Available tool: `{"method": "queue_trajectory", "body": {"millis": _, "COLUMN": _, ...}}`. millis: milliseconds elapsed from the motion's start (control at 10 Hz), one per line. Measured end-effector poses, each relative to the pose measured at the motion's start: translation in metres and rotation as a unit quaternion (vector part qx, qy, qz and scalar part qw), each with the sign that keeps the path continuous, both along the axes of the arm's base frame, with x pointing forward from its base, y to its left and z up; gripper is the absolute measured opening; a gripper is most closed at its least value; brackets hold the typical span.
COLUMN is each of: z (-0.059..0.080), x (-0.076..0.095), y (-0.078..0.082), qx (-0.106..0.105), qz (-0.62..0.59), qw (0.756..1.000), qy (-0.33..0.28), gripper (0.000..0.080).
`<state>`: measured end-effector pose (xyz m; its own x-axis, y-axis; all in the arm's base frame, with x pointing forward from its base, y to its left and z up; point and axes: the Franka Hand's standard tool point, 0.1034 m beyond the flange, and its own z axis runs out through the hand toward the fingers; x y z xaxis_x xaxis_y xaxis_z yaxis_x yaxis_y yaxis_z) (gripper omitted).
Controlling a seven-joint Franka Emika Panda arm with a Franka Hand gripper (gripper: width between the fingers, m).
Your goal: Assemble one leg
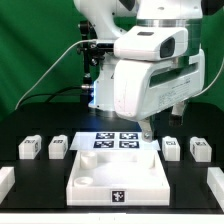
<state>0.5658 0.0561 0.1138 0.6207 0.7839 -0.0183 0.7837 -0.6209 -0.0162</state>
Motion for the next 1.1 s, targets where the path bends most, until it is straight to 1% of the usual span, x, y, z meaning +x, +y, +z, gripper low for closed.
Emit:
{"method": "queue_trajectory", "body": {"millis": 900, "z": -0.001, "x": -0.001, "y": 0.0, "qx": 0.0, "qz": 0.014, "qw": 1.0, "qy": 0.001, "gripper": 0.065}}
{"method": "queue_trajectory", "body": {"millis": 1000, "z": -0.007, "x": -0.012, "y": -0.001, "qx": 0.002, "qz": 0.035, "qw": 0.999, "qy": -0.007, "gripper": 0.065}}
{"method": "queue_trajectory", "body": {"millis": 1100, "z": -0.016, "x": -0.038, "y": -0.006, "qx": 0.003, "qz": 0.105, "qw": 0.994, "qy": -0.008, "gripper": 0.065}}
